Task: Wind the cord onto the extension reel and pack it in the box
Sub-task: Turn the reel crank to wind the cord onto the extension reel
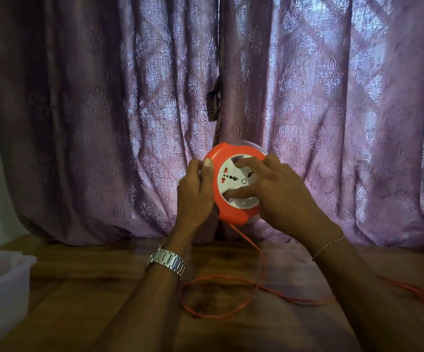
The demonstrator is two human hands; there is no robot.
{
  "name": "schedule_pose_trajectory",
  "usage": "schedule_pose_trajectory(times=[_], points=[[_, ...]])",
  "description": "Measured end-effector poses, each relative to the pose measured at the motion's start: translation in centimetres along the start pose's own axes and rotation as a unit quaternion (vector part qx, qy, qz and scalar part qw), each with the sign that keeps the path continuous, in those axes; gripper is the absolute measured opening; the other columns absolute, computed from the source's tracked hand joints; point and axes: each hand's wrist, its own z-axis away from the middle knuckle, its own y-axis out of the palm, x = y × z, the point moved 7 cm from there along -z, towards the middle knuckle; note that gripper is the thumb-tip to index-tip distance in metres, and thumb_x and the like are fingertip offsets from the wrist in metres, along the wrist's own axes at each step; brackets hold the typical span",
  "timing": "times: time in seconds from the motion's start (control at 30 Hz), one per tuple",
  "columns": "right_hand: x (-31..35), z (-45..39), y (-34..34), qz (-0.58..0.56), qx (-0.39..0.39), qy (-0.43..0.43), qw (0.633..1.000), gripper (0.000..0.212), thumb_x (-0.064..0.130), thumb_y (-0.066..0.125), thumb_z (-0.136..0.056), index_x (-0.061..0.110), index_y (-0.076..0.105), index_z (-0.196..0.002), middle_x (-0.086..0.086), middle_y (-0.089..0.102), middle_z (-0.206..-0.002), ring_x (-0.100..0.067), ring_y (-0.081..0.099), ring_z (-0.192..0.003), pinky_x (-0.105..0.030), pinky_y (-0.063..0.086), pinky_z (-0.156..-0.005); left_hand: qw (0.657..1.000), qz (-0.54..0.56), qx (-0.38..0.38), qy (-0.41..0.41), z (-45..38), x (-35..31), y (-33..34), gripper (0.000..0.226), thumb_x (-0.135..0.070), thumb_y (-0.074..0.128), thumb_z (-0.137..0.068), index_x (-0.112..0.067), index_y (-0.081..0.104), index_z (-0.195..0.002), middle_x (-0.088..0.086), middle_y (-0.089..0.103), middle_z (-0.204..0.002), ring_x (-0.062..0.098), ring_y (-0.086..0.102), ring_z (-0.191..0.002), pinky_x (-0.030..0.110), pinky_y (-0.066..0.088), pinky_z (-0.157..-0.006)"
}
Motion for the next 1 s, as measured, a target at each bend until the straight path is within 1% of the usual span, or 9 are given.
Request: schedule_pose_trajectory(times=[0.07,0.17,0.37,0.53,0.67,0.7,0.77,0.87,1.0], points=[[-0.2,0.0,0.2,0.023,-0.007,0.021,0.999,0.05,0.034,0.033,-0.081,0.056,0.058,-0.118,-0.004,0.05,-0.133,-0.031,0.046,-0.108,-0.037,0.038,-0.073,1.0,0.002,-0.003,0.004,0.0,-0.1,-0.1,0.037,-0.051,0.036,-0.101,-0.023,0.046,-0.081,-0.004,0.053,-0.066,0.025,0.052,-0.064,0.057,0.05,-0.066],[-1.2,0.1,0.3,0.016,-0.037,0.075,0.996,0.054,0.048,0.056,-0.078,0.059,0.045,-0.13,-0.004,0.056,-0.11,-0.027,0.051,-0.098,-0.033,0.043,-0.067,1.0,0.004,-0.014,0.003,0.1,-0.3,0.0,0.037,-0.051,0.036,-0.101,-0.023,0.046,-0.08,-0.008,0.05,-0.062,0.018,0.048,-0.06,0.053,0.049,-0.063],[-2.0,0.6,-0.8,-0.007,-0.141,0.16,0.977,0.065,0.078,0.054,-0.062,0.047,0.059,-0.12,0.001,0.07,-0.078,-0.024,0.063,-0.074,-0.029,0.044,-0.058,1.0,-0.005,-0.011,0.019,0.2,-0.7,0.3,0.036,-0.05,0.035,-0.102,-0.023,0.045,-0.081,-0.008,0.049,-0.062,0.008,0.044,-0.057,0.05,0.047,-0.061],[-1.7,0.4,-1.0,-0.012,-0.162,0.126,0.979,0.059,0.068,0.066,-0.068,0.038,0.063,-0.119,-0.002,0.062,-0.096,-0.024,0.049,-0.09,-0.03,0.036,-0.061,1.0,-0.009,-0.011,0.008,0.0,-0.2,0.1,0.037,-0.055,0.034,-0.101,-0.025,0.044,-0.08,-0.006,0.052,-0.064,0.018,0.048,-0.061,0.053,0.048,-0.063],[-0.9,0.2,-2.4,-0.059,-0.189,0.013,0.98,0.015,0.018,0.07,-0.079,0.025,0.074,-0.092,0.002,0.063,-0.107,-0.024,0.049,-0.094,-0.031,0.041,-0.071,1.0,0.002,-0.005,0.0,-0.1,0.0,0.0,0.034,-0.047,0.037,-0.103,-0.023,0.045,-0.081,-0.005,0.052,-0.064,0.02,0.048,-0.06,0.055,0.049,-0.063],[-0.5,0.1,-2.3,-0.062,-0.173,-0.015,0.983,0.024,0.008,0.061,-0.078,0.026,0.074,-0.087,0.003,0.064,-0.114,-0.025,0.05,-0.097,-0.031,0.041,-0.076,1.0,0.004,-0.007,0.0,-0.1,-0.1,0.0,0.034,-0.047,0.037,-0.103,-0.022,0.046,-0.081,-0.006,0.052,-0.064,0.018,0.048,-0.059,0.054,0.049,-0.062],[0.1,-0.1,-1.5,-0.055,-0.1,-0.034,0.993,0.036,0.005,0.056,-0.074,0.033,0.076,-0.086,0.003,0.061,-0.127,-0.026,0.049,-0.109,-0.032,0.041,-0.082,1.0,0.011,-0.014,-0.008,-0.1,-0.2,0.0,0.034,-0.046,0.038,-0.102,-0.024,0.045,-0.078,-0.007,0.052,-0.061,0.011,0.048,-0.056,0.048,0.048,-0.058],[0.2,-0.1,-0.3,-0.05,-0.011,-0.01,0.999,0.039,0.009,0.078,-0.066,0.038,0.076,-0.092,-0.001,0.053,-0.139,-0.03,0.045,-0.12,-0.043,0.045,-0.088,1.0,0.008,-0.008,-0.002,0.0,-0.4,0.2,0.033,-0.044,0.038,-0.103,-0.023,0.046,-0.079,-0.007,0.052,-0.062,0.013,0.049,-0.057,0.047,0.047,-0.059],[0.1,-0.1,-0.1,-0.026,0.006,-0.002,1.0,0.042,0.02,0.082,-0.064,0.044,0.073,-0.097,-0.001,0.052,-0.14,-0.032,0.045,-0.119,-0.043,0.042,-0.08,1.0,0.004,-0.006,0.007,0.0,-0.4,0.1,0.033,-0.043,0.038,-0.103,-0.02,0.046,-0.08,-0.008,0.051,-0.06,0.005,0.047,-0.054,0.041,0.044,-0.057]])
